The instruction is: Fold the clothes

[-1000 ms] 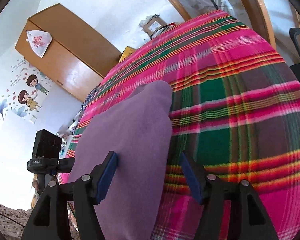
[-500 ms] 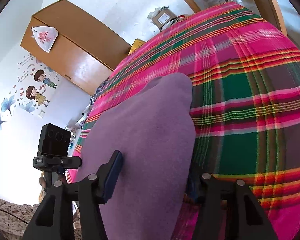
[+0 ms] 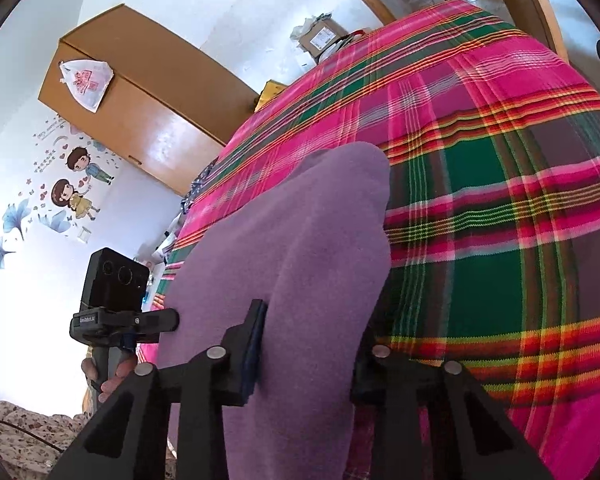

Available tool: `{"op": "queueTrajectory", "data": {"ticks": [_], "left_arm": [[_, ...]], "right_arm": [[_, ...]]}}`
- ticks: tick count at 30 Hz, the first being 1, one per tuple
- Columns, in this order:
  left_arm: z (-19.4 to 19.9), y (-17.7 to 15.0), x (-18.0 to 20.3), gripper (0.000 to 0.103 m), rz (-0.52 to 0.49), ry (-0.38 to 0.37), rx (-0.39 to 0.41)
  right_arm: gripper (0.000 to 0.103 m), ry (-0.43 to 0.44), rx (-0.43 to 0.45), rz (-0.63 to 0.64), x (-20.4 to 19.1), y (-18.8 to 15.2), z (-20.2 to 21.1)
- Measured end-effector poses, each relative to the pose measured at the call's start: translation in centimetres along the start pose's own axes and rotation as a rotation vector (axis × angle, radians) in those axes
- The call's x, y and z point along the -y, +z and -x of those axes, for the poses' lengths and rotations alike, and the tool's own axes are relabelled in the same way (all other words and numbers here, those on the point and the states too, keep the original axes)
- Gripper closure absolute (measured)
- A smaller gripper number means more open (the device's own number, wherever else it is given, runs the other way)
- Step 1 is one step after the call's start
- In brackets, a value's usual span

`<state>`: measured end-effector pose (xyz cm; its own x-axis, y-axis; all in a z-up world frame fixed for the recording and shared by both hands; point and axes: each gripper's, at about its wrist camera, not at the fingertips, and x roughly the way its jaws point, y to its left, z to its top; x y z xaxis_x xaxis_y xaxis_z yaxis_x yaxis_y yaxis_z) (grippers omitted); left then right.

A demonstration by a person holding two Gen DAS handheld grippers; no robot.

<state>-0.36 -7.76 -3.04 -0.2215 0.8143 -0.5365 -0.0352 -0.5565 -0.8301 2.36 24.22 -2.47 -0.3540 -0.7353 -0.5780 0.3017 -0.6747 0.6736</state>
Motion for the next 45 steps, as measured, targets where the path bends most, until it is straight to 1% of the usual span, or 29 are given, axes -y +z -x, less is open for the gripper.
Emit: {"op": "queueTrajectory", "data": {"ticks": [4,7,12,19,26,34,38,45], "left_arm": [[0.3,0.0,0.3,0.053,-0.008,-0.009,0.010],[0.6,0.0,0.4,0.053,-0.015,-0.015,0.015],[1.7,0.4,0.5,0.053,-0.020,-0.043,0.032],[4.9,1.6,0.6,0.053,-0.032,-0.040,0.096],[9.0,3.3,-0.4,0.053,-0.015,-0.011,0.172],[13.6,5.3,-2.4,0.053,0.018,0.038,0.245],[16.9,5.7,-3.6,0.053,0.030,0.058,0.290],[19.9,8.0,-5.2,0.053,0.041,0.133,0.344]], "right_arm": [[0.077,-0.030,0.021,0.033,-1.2,0.0,0.5],[0.079,-0.030,0.038,0.037,-1.7,-0.1,0.7],[0.079,-0.015,0.062,0.042,-2.6,0.0,0.9],[0.080,0.019,0.066,0.054,-4.8,1.2,-0.3],[0.080,0.069,0.049,0.050,-7.3,3.3,-3.8],[0.080,0.112,0.005,0.087,-10.7,5.0,-8.7],[0.080,0.127,-0.015,0.099,-12.3,5.9,-11.3],[0.080,0.165,-0.061,0.093,-14.4,7.2,-16.7]]}}
